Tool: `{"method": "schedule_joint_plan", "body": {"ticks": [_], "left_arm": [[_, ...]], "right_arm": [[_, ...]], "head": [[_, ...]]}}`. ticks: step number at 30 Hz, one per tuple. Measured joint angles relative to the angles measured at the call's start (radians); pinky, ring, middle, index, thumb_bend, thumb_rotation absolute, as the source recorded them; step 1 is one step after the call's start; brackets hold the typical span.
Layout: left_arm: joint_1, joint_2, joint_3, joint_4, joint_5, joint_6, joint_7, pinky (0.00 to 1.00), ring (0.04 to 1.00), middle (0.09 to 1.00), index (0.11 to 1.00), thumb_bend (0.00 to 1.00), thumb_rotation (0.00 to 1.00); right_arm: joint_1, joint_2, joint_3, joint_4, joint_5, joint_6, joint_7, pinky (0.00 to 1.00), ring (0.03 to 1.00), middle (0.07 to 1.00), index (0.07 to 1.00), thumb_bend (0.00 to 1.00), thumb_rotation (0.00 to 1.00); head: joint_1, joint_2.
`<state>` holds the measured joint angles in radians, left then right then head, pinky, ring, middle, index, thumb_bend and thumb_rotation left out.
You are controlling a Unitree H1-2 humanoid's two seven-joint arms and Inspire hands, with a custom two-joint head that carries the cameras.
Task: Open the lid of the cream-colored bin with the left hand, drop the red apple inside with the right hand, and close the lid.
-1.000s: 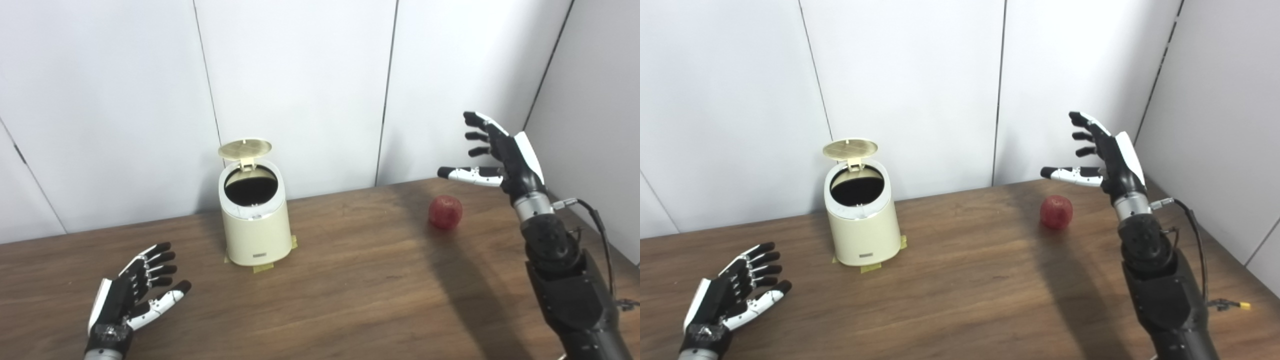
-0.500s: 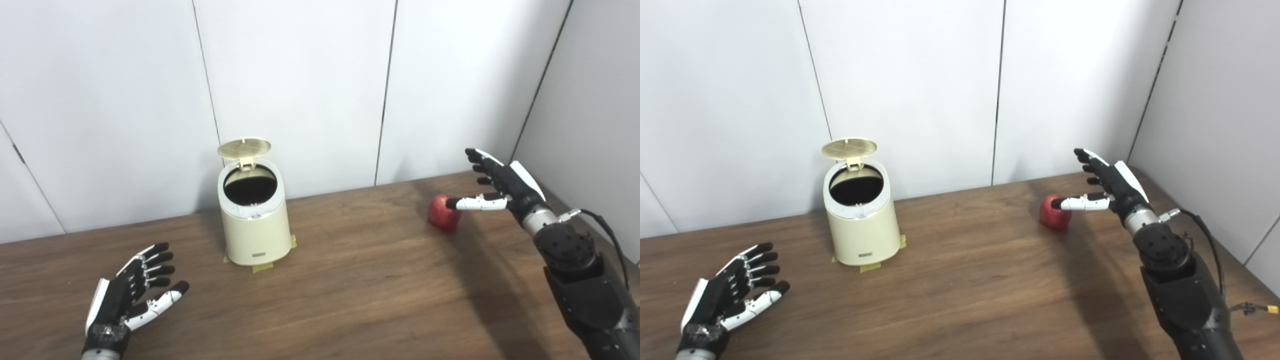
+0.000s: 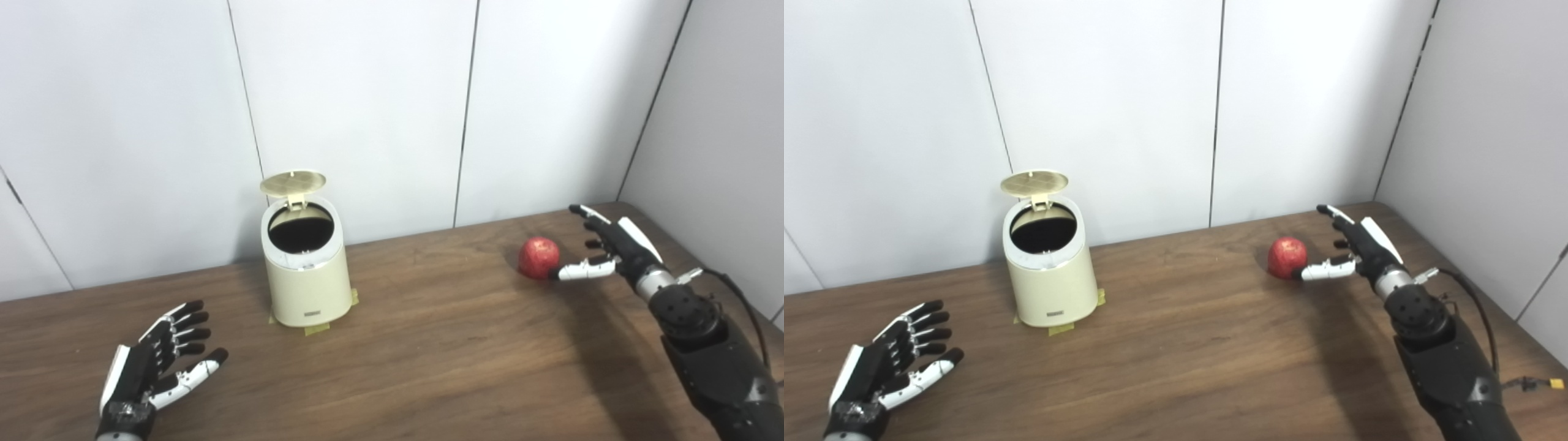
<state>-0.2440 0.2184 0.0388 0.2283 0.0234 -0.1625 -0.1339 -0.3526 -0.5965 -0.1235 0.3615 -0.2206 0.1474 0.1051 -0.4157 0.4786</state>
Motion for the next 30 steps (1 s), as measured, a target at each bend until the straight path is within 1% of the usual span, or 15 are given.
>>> {"method": "schedule_joint_plan", "body": {"ticks": [2,5,8,12,14,18,22,25,27,30], "left_arm": [[0.001,0.0,0.0,-0.002,0.0,0.009,0.0,0.68,0.734,0.8,0.83,0.67,0.12],[0.006,0.0,-0.001,-0.019,0.0,0.032,0.0,0.68,0.737,0.802,0.83,0.67,0.13],[0.01,0.0,-0.001,-0.032,-0.002,0.034,-0.001,0.68,0.739,0.802,0.831,0.68,0.14],[0.011,-0.001,-0.004,-0.037,-0.002,0.048,-0.001,0.68,0.737,0.799,0.831,0.68,0.16],[0.014,-0.001,-0.006,-0.047,-0.002,0.065,-0.001,0.67,0.735,0.798,0.829,0.69,0.16],[0.015,-0.001,-0.008,-0.053,-0.002,0.065,-0.002,0.66,0.726,0.794,0.829,0.68,0.16],[0.015,-0.001,-0.009,-0.053,-0.002,0.066,-0.003,0.68,0.737,0.803,0.83,0.68,0.16],[0.015,-0.001,-0.009,-0.053,-0.002,0.066,-0.004,0.67,0.733,0.8,0.832,0.68,0.16],[0.015,-0.001,-0.01,-0.053,-0.002,0.066,-0.005,0.68,0.732,0.799,0.831,0.68,0.16],[0.015,-0.001,-0.011,-0.054,-0.002,0.067,-0.006,0.67,0.73,0.797,0.83,0.69,0.17]], "right_arm": [[0.0,0.0,0.024,0.016,-0.023,-0.001,-0.004,0.9,0.923,0.91,0.92,0.89,0.25],[0.0,0.0,0.035,0.029,-0.03,0.0,-0.005,0.89,0.908,0.901,0.921,0.88,0.25],[-0.007,0.0,0.049,0.047,-0.04,-0.001,-0.009,0.89,0.896,0.882,0.907,0.88,0.26],[-0.02,0.006,0.069,0.07,-0.065,-0.012,-0.04,0.9,0.889,0.866,0.888,0.85,0.2],[-0.028,0.01,0.079,0.084,-0.075,-0.025,-0.055,0.89,0.886,0.863,0.884,0.85,0.21],[-0.046,0.02,0.085,0.113,-0.079,-0.042,-0.077,0.85,0.883,0.865,0.877,0.86,0.23],[-0.055,0.026,0.086,0.122,-0.078,-0.038,-0.079,0.89,0.899,0.866,0.884,0.86,0.24],[-0.055,0.03,0.097,0.122,-0.083,-0.038,-0.091,0.86,0.885,0.86,0.886,0.85,0.22],[-0.057,0.03,0.105,0.122,-0.09,-0.039,-0.101,0.84,0.87,0.848,0.876,0.85,0.24],[-0.062,0.03,0.117,0.122,-0.1,-0.04,-0.112,0.85,0.874,0.851,0.877,0.86,0.24]], "head": [[0.003,0.0],[0.005,0.002],[0.008,0.003],[0.012,0.008],[0.012,0.008],[0.011,0.008],[0.017,0.011],[0.021,0.012],[0.021,0.012],[0.021,0.012]]}}
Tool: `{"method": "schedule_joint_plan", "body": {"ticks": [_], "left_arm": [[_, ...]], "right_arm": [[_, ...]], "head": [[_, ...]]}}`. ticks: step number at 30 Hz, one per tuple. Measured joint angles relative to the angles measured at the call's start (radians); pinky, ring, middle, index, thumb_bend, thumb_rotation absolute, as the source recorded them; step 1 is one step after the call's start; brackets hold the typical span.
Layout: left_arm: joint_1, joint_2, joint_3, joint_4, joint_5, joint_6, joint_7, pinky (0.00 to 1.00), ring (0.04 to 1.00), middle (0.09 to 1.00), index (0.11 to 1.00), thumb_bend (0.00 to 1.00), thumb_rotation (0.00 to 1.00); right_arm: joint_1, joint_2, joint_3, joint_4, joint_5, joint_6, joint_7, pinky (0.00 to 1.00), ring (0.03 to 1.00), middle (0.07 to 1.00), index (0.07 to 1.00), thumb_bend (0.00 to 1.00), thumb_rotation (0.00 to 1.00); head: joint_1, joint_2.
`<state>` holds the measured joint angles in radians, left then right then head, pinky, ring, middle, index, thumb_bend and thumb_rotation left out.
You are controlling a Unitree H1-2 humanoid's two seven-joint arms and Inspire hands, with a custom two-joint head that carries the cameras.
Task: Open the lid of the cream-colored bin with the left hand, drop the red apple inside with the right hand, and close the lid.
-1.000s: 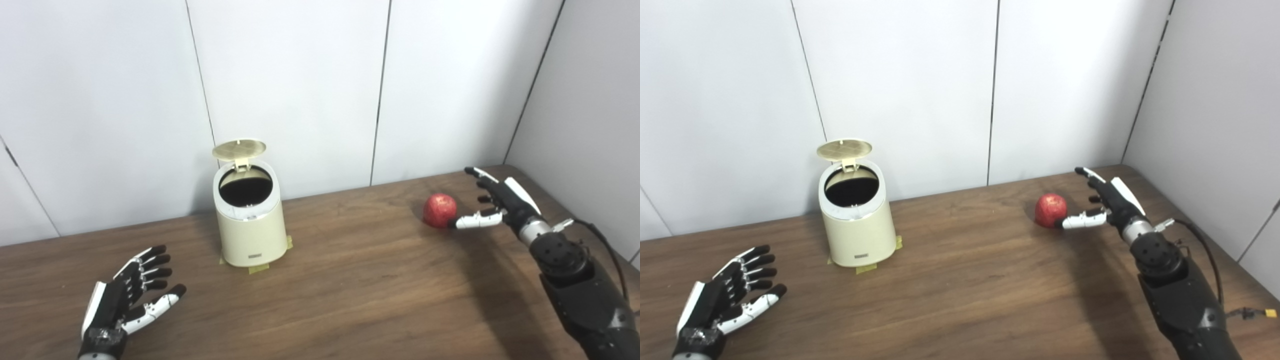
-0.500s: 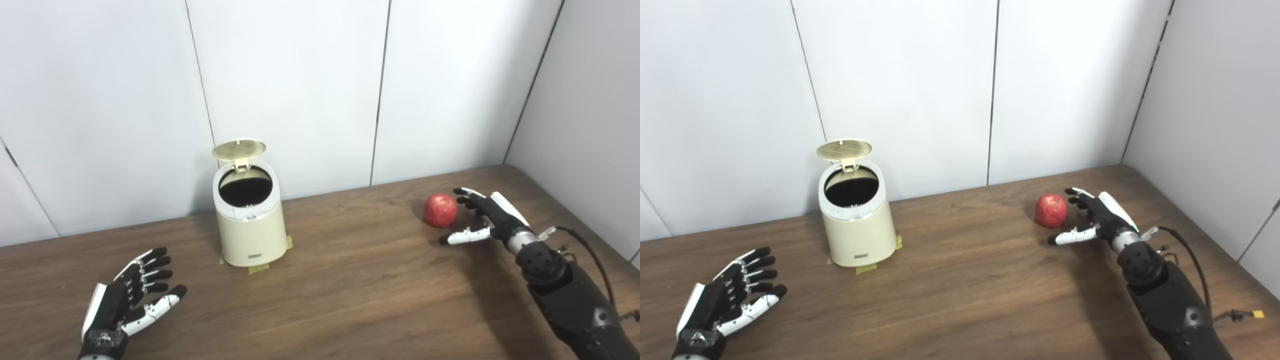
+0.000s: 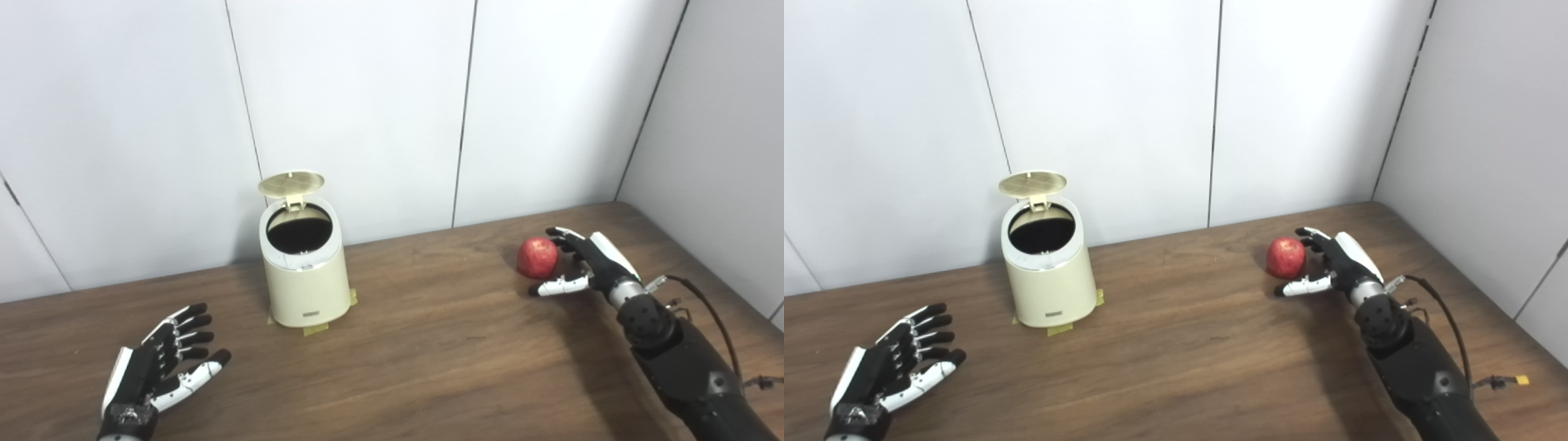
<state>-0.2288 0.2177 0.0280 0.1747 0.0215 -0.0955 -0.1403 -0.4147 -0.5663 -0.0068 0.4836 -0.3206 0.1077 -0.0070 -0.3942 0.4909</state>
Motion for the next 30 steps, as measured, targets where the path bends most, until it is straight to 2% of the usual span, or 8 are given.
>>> {"method": "schedule_joint_plan", "body": {"ticks": [7,12,14,15,16,17,24,30], "left_arm": [[0.002,0.0,0.0,-0.015,0.0,0.022,0.0,0.67,0.736,0.802,0.836,0.68,0.16],[0.006,0.0,0.0,-0.015,0.0,0.025,-0.001,0.67,0.735,0.803,0.835,0.67,0.16],[0.006,0.0,0.0,-0.015,0.0,0.025,-0.001,0.67,0.732,0.801,0.834,0.66,0.16],[0.006,0.0,-0.001,-0.015,0.0,0.025,-0.001,0.66,0.728,0.799,0.831,0.67,0.17],[0.006,0.0,-0.001,-0.015,0.0,0.025,-0.001,0.66,0.726,0.798,0.83,0.67,0.17],[0.007,0.0,-0.002,-0.015,0.001,0.025,-0.001,0.66,0.726,0.798,0.831,0.66,0.17],[0.012,0.0,-0.004,-0.017,0.004,0.025,0.001,0.66,0.728,0.801,0.832,0.64,0.16],[0.013,0.0,-0.004,-0.017,0.005,0.025,0.001,0.66,0.727,0.8,0.828,0.65,0.18]], "right_arm": [[-0.016,0.003,0.01,0.012,0.001,-0.02,-0.001,0.75,0.782,0.785,0.858,0.82,0.18],[-0.018,0.009,0.022,0.024,-0.011,-0.044,-0.021,0.83,0.742,0.661,0.758,0.78,0.06],[-0.024,0.024,0.023,0.062,-0.022,-0.082,-0.06,0.68,0.665,0.62,0.661,0.76,0.02],[-0.027,0.03,0.026,0.082,-0.027,-0.105,-0.081,0.63,0.623,0.598,0.56,0.62,0.08],[-0.03,0.033,0.026,0.099,-0.031,-0.123,-0.099,0.62,0.609,0.591,0.527,0.57,0.1],[-0.037,0.034,0.029,0.118,-0.038,-0.144,-0.122,0.55,0.538,0.531,0.514,0.55,0.05],[-0.076,0.033,0.053,0.218,-0.074,-0.238,-0.223,0.39,0.412,0.451,0.525,0.52,0.0],[-0.076,0.033,0.061,0.221,-0.085,-0.257,-0.234,0.37,0.396,0.442,0.528,0.52,0.0]], "head": [[0.009,0.006],[0.014,0.009],[0.015,0.011],[0.018,0.012],[0.018,0.012],[0.02,0.014],[0.025,0.017],[0.031,0.018]]}}
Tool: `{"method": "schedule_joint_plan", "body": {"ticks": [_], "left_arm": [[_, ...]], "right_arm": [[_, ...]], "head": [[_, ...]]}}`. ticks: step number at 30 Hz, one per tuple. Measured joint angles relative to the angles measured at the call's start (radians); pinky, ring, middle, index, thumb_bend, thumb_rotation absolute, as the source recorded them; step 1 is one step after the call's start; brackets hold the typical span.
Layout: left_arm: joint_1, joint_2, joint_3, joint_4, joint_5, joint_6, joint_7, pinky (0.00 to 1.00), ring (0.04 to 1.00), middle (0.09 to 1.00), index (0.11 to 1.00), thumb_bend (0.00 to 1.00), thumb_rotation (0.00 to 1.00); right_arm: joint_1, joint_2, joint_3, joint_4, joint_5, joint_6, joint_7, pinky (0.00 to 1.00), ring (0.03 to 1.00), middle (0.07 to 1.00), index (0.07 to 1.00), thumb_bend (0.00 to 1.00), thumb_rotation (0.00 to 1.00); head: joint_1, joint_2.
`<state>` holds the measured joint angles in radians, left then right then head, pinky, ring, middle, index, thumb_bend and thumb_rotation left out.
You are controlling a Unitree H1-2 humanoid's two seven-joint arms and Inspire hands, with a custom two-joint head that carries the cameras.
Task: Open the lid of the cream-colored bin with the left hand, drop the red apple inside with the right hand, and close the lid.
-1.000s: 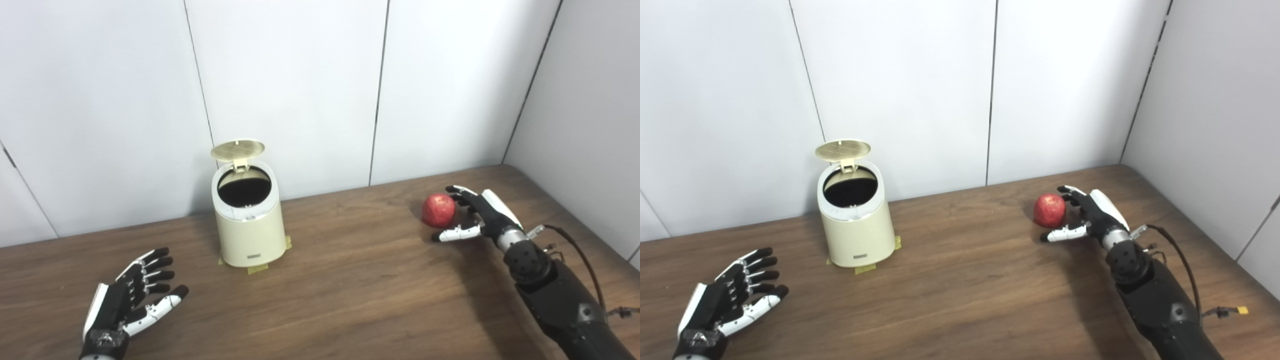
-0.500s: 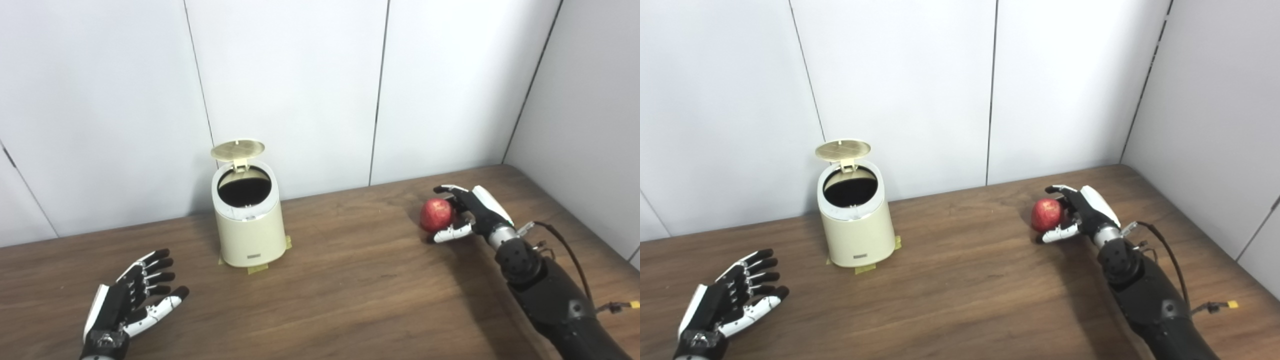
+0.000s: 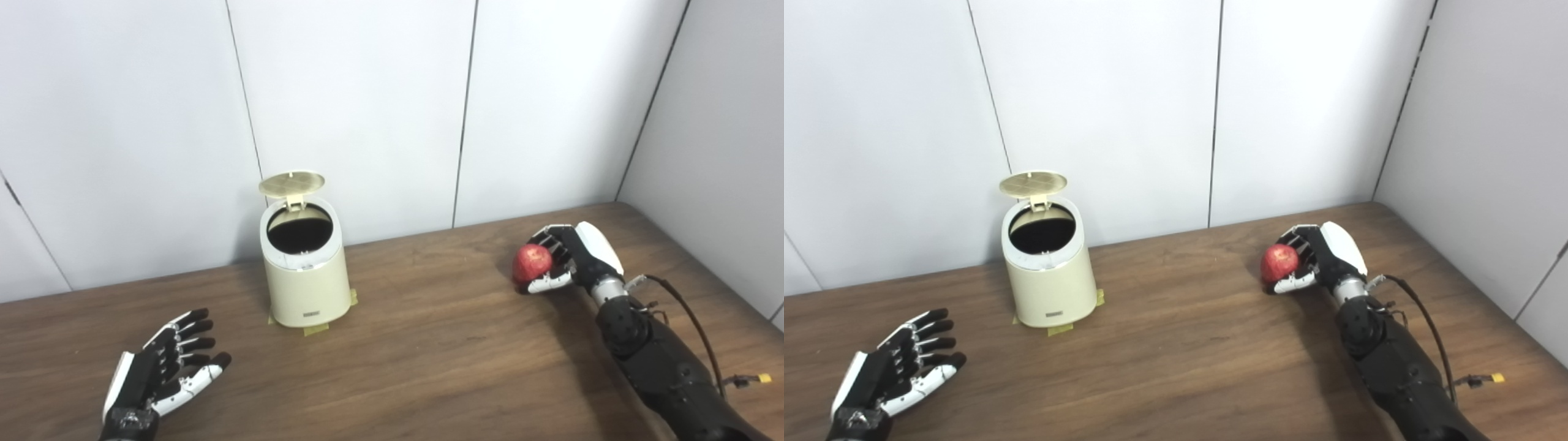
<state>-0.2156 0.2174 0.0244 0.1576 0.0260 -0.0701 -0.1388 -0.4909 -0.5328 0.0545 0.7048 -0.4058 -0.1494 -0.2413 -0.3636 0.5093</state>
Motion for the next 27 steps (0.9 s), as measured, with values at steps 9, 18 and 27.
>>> {"method": "schedule_joint_plan", "body": {"ticks": [9,18,27], "left_arm": [[0.0,0.0,0.0,0.0,0.001,0.0,0.002,0.65,0.724,0.799,0.824,0.67,0.19],[-0.001,-0.001,-0.006,0.003,0.007,0.0,0.004,0.64,0.708,0.788,0.823,0.69,0.2],[-0.014,-0.013,-0.019,0.038,0.009,-0.031,0.008,0.63,0.72,0.789,0.821,0.7,0.18]], "right_arm": [[0.033,0.003,0.009,-0.1,-0.039,0.032,0.005,0.59,0.542,0.442,0.521,0.53,0.0],[0.05,0.011,0.034,-0.472,-0.119,0.12,0.094,0.55,0.606,0.482,0.487,0.53,0.0],[-0.016,0.094,0.06,-0.582,-0.125,0.15,0.177,0.58,0.639,0.471,0.497,0.53,0.0]], "head": [[0.011,-0.008],[0.072,-0.008],[0.169,-0.014]]}}
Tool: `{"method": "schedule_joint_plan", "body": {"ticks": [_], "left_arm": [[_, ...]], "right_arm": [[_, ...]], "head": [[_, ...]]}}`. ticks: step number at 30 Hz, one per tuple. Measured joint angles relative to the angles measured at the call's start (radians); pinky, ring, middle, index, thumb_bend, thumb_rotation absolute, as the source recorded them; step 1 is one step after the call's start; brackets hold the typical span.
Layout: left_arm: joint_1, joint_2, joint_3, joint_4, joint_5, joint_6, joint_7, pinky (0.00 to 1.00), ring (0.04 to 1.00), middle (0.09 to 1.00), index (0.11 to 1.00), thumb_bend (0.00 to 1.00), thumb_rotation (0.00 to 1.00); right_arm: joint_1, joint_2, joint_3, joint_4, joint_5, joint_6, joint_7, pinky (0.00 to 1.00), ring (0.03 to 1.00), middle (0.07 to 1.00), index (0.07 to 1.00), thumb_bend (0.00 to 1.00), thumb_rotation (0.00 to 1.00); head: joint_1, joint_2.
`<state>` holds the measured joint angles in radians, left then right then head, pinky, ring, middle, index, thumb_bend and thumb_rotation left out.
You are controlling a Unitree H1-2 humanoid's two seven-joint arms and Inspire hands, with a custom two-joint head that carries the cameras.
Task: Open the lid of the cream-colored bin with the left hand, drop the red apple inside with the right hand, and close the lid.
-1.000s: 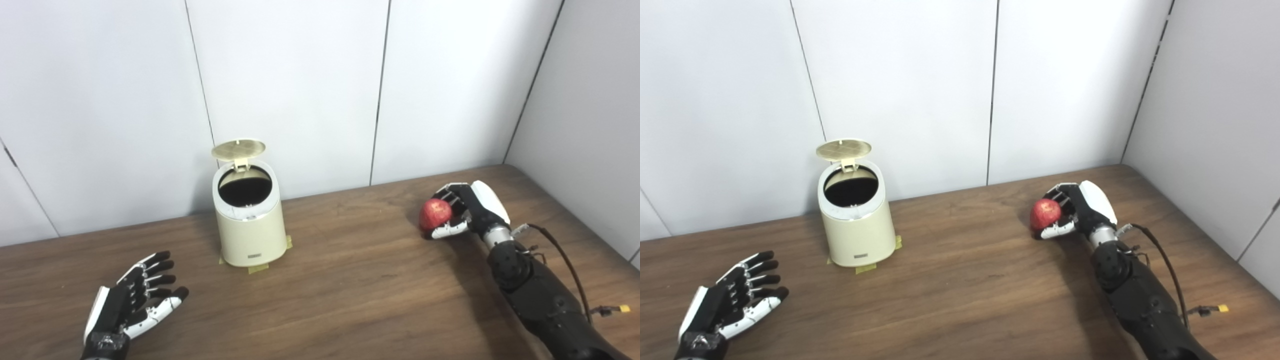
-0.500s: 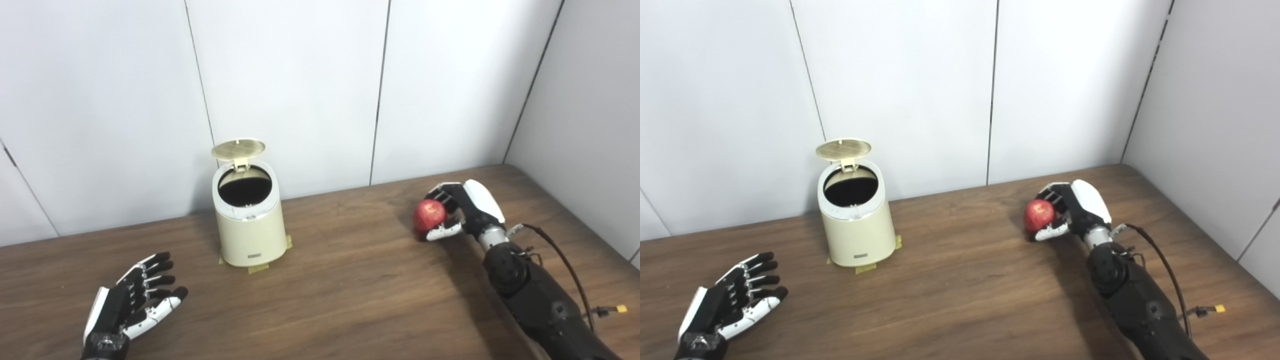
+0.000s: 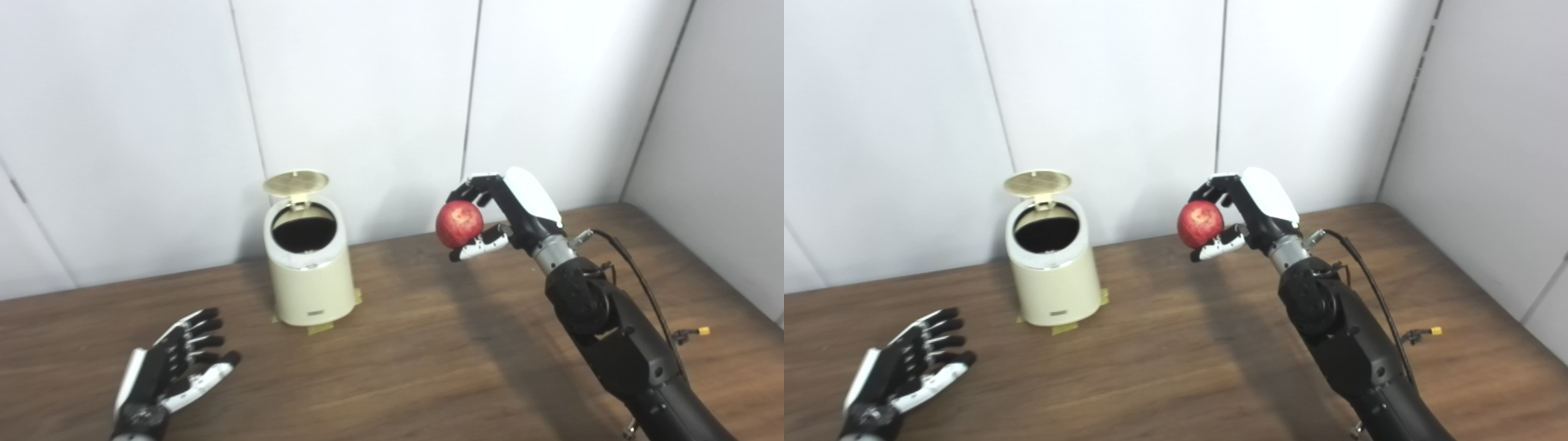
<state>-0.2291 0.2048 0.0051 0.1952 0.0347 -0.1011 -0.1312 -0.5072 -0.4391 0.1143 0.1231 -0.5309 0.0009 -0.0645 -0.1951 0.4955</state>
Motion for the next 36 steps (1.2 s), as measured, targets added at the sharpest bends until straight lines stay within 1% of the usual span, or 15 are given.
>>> {"method": "schedule_joint_plan", "body": {"ticks": [4,5,6,7,11,12,13,14,17,23,27,29,30,33,36], "left_arm": [[-0.004,-0.01,-0.004,0.004,-0.001,-0.001,0.003,0.61,0.714,0.783,0.817,0.71,0.17],[-0.004,-0.014,-0.005,0.005,-0.001,-0.002,0.003,0.61,0.715,0.783,0.816,0.72,0.17],[-0.005,-0.019,-0.005,0.005,-0.001,-0.002,0.004,0.61,0.714,0.783,0.815,0.73,0.18],[-0.005,-0.025,-0.006,0.005,-0.001,-0.001,0.005,0.61,0.714,0.781,0.813,0.73,0.19],[-0.006,-0.044,-0.012,0.005,0.002,-0.001,0.011,0.6,0.712,0.776,0.815,0.73,0.19],[-0.006,-0.045,-0.014,0.005,0.004,0.0,0.012,0.6,0.714,0.775,0.814,0.73,0.19],[-0.007,-0.047,-0.016,0.005,0.005,0.001,0.013,0.6,0.716,0.775,0.813,0.73,0.19],[-0.007,-0.05,-0.017,0.004,0.005,0.002,0.013,0.6,0.717,0.774,0.813,0.73,0.19],[-0.007,-0.053,-0.018,0.003,0.007,0.003,0.015,0.6,0.715,0.772,0.818,0.72,0.19],[-0.01,-0.061,-0.022,0.003,0.025,0.003,0.02,0.6,0.72,0.778,0.822,0.73,0.2],[-0.012,-0.063,-0.024,0.004,0.03,0.003,0.021,0.61,0.714,0.777,0.813,0.73,0.2],[-0.015,-0.066,-0.027,0.004,0.032,0.003,0.021,0.6,0.709,0.774,0.808,0.74,0.19],[-0.016,-0.068,-0.028,0.004,0.032,0.003,0.021,0.61,0.709,0.774,0.808,0.74,0.18],[-0.019,-0.076,-0.028,0.004,0.032,0.003,0.021,0.61,0.71,0.778,0.811,0.74,0.19],[-0.02,-0.077,-0.029,0.004,0.036,0.003,0.021,0.62,0.713,0.775,0.812,0.74,0.19]], "right_arm": [[-0.036,0.034,0.014,0.009,-0.007,-0.004,0.01,0.57,0.626,0.503,0.473,0.53,0.0],[-0.044,0.048,0.015,0.012,-0.007,-0.003,0.01,0.6,0.636,0.49,0.481,0.53,0.0],[-0.051,0.06,0.02,0.017,-0.007,-0.003,0.011,0.63,0.642,0.489,0.481,0.53,0.01],[-0.06,0.073,0.027,0.023,-0.007,-0.002,0.016,0.63,0.646,0.498,0.476,0.53,0.01],[-0.083,0.131,0.055,0.03,-0.013,0.005,0.032,0.51,0.606,0.521,0.469,0.52,0.0],[-0.093,0.145,0.063,0.036,-0.017,0.004,0.032,0.53,0.589,0.517,0.47,0.53,0.0],[-0.102,0.155,0.068,0.047,-0.026,0.003,0.03,0.61,0.591,0.508,0.472,0.53,0.0],[-0.113,0.164,0.075,0.057,-0.037,0.004,0.029,0.66,0.604,0.49,0.481,0.53,0.0],[-0.139,0.184,0.099,0.065,-0.076,0.02,0.029,0.59,0.599,0.467,0.494,0.53,0.0],[-0.19,0.228,0.101,0.163,-0.076,0.015,0.018,0.5,0.529,0.439,0.511,0.53,0.0],[-0.217,0.238,0.111,0.22,-0.093,0.01,-0.009,0.56,0.526,0.441,0.516,0.53,0.0],[-0.235,0.246,0.113,0.244,-0.099,0.01,-0.02,0.72,0.554,0.443,0.523,0.52,0.0],[-0.245,0.251,0.114,0.256,-0.1,0.01,-0.023,0.77,0.562,0.442,0.526,0.52,0.0],[-0.268,0.267,0.115,0.295,-0.098,0.005,-0.039,0.7,0.563,0.439,0.528,0.52,0.0],[-0.284,0.277,0.116,0.329,-0.098,-0.005,-0.059,0.52,0.517,0.435,0.524,0.52,0.0]], "head": [[0.034,-0.008],[0.034,-0.008],[0.06,-0.011],[0.06,-0.011],[0.095,-0.017],[0.104,-0.017],[0.108,-0.018],[0.114,-0.02],[0.12,-0.021],[0.14,-0.023],[0.148,-0.025],[0.148,-0.025],[0.151,-0.025],[0.152,-0.025],[0.154,-0.025]]}}
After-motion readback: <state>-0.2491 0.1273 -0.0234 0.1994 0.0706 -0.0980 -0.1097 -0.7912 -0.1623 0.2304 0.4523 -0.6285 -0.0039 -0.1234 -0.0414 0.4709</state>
